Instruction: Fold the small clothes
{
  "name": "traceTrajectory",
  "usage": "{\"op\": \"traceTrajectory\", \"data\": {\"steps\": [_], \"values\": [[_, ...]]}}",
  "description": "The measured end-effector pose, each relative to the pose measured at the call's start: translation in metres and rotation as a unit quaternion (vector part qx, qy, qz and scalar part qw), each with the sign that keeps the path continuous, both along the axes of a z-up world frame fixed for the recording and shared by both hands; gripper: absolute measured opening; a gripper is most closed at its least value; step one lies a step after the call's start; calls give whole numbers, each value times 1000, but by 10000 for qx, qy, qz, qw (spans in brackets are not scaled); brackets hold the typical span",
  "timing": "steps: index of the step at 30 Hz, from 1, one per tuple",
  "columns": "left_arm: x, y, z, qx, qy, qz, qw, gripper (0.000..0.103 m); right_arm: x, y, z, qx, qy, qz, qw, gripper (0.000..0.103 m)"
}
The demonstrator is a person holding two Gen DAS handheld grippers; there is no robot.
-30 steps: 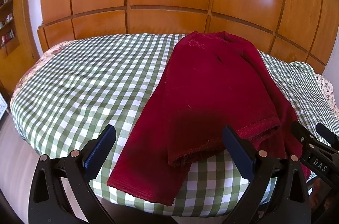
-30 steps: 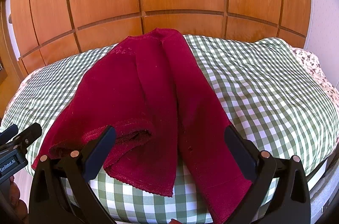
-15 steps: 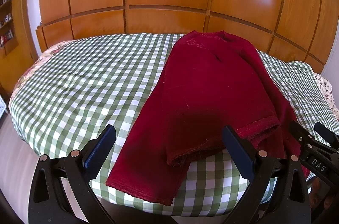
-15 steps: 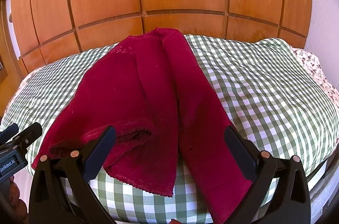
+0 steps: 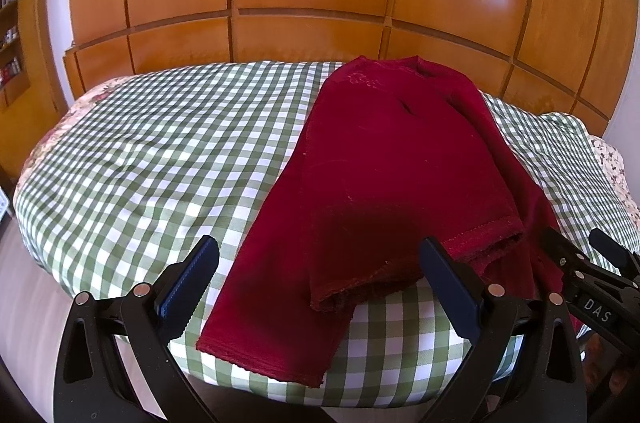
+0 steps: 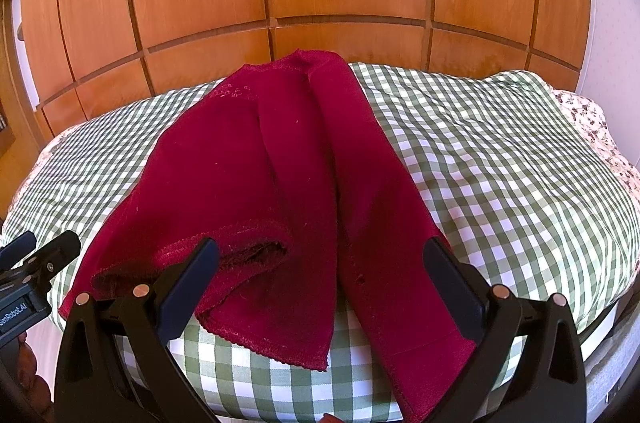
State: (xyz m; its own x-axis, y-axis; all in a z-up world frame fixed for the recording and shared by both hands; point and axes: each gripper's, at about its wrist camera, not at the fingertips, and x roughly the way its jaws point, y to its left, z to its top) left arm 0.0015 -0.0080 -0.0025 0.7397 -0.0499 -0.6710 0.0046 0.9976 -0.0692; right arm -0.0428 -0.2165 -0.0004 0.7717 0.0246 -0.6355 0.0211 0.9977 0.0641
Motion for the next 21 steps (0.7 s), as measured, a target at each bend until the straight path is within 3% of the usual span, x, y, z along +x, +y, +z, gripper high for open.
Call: {"op": "traceTrajectory", "data": {"steps": [16,19,21], "values": [[6,2,-6,-139,148,-232,9995,99,5,-7,-3,-220,-11,-102,9997,101],[13,7,-12,-399,304,-615,9968,99,11,-24,-4,-445,28,-381,9983,101],[18,18,-17,-651,366,-618,9953,99,16,-40,-5,-424,118,-519,9977,101]]}}
